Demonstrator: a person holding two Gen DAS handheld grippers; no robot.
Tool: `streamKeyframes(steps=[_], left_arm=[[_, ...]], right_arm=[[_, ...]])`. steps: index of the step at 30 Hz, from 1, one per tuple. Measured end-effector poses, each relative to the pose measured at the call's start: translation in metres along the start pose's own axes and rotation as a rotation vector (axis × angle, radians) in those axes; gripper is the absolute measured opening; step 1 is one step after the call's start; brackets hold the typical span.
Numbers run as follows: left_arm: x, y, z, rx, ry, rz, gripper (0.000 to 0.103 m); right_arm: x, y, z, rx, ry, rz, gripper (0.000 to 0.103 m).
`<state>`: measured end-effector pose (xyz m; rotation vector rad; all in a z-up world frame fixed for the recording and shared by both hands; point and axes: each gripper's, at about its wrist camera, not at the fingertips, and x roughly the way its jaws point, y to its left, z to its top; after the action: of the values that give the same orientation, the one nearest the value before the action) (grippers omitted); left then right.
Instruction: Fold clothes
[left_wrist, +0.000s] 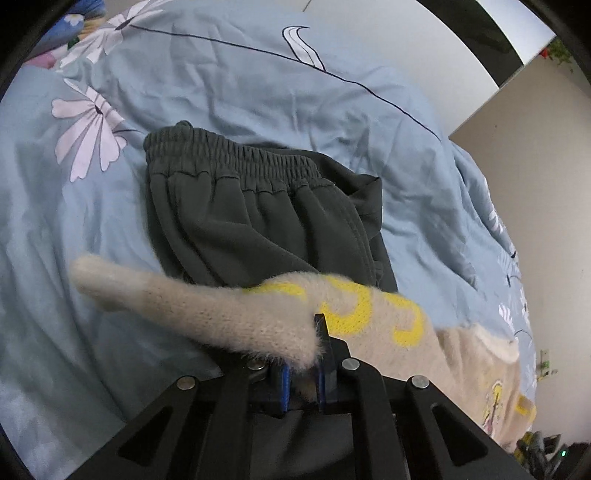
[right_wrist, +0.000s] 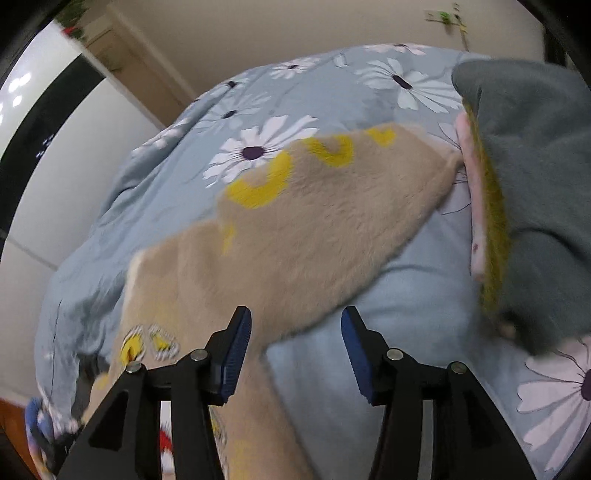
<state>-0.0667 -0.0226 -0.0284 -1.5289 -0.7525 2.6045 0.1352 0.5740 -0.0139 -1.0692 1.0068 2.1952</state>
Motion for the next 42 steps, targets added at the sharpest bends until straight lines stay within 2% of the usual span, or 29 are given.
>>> streamKeyframes(steps=[4,9,19,26,27,29,31,34,37,40,42], left_arm=[[0.001,-0.011,0.000,0.066,-0.019,0.028,0.011],[0.000,-0.005,0.001,0.044,-0.007,0.011,0.011],[0.003,-0.006,0.003,0.045,0.005,0.004,0.011],[0.004,-0.007,0.002,0.043,0.014,0.007,0.011],[0.004,-0.007,0.002,0.046,0.015,0.010,0.011],[0.004,-0.006,0.002,0.041,0.023,0.005,0.012],[0.003,-0.004,0.003,0.035,0.030,0.000,0.014],[0.006,-0.004,0.002,0.032,0.043,0.001,0.014],[0.010,-0.006,0.000,0.039,0.058,0.009,0.014],[0.009,-0.005,0.000,0.037,0.061,0.003,0.014],[0.010,-0.004,0.001,0.028,0.065,-0.003,0.014]], right_arm=[[0.013,-0.006,0.012,0.050,-0.017,-0.015,0.052],[0.027,-0.012,0.027,0.106,-0.045,-0.033,0.053],[0.000,-0.026,0.064,0.172,-0.219,-0.035,0.053],[-0.024,-0.034,0.084,0.195,-0.341,-0.003,0.053],[-0.022,-0.032,0.088,0.188,-0.320,0.012,0.053],[-0.021,-0.030,0.091,0.180,-0.284,-0.023,0.048],[-0.029,-0.033,0.088,0.199,-0.302,-0.055,0.048],[-0.023,-0.035,0.078,0.209,-0.209,-0.094,0.049],[-0.014,-0.027,0.067,0.169,-0.124,-0.170,0.048],[-0.006,-0.030,0.060,0.203,-0.062,-0.217,0.048],[0.001,-0.030,0.059,0.207,-0.023,-0.231,0.053]])
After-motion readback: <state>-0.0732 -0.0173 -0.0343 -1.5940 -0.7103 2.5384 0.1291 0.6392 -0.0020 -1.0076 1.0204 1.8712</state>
